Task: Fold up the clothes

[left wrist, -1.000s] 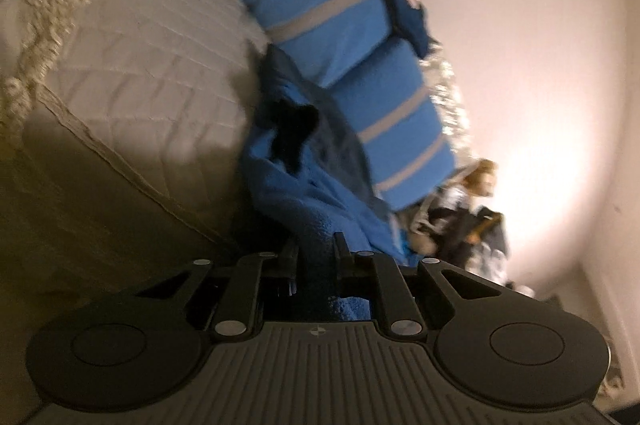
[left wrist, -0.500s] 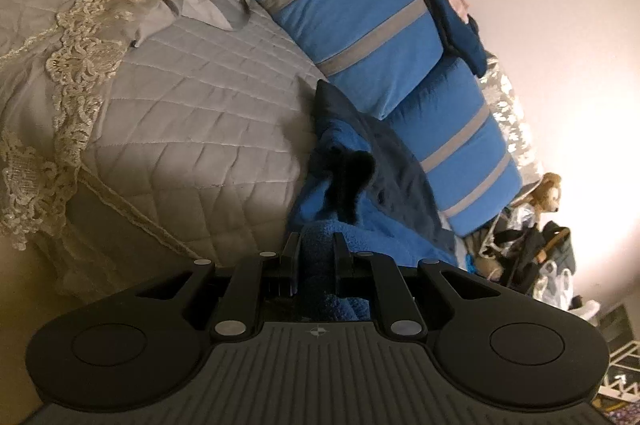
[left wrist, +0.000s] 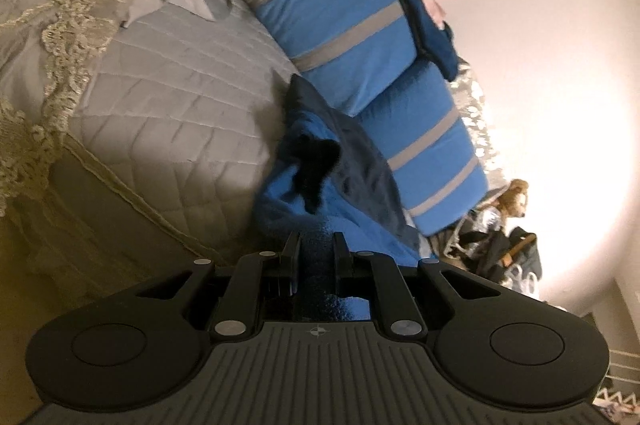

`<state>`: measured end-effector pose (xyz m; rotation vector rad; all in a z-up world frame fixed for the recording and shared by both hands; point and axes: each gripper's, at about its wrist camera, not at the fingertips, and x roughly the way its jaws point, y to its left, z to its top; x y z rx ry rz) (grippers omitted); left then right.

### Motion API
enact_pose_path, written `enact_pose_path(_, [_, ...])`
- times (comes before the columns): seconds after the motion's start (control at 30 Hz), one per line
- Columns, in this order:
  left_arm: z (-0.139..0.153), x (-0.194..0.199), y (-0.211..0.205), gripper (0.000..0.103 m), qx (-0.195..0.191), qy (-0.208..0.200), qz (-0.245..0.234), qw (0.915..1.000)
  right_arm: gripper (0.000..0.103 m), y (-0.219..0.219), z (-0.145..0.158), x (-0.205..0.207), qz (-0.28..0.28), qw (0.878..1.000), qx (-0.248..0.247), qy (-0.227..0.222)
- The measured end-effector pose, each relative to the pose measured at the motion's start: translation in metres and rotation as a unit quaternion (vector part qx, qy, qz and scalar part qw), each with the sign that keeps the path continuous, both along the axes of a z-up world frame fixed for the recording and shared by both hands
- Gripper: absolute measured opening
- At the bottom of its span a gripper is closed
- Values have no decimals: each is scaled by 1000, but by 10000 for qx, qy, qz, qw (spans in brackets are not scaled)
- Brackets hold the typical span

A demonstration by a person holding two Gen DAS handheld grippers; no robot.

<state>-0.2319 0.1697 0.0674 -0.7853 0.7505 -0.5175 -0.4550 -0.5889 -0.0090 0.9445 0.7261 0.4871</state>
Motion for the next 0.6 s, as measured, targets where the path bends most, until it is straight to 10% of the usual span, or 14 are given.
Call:
enact_pose_path(0.33, [45,-27,-34,15,-5,-737,-777,9942,7,-42,116,4,-981,9846,-645,-1292])
enact_pose_path(0.6, [76,-59,-43,15,-110,-1411,-818,9866,7,-53,140,-2,-1090,9759,-606,-1790])
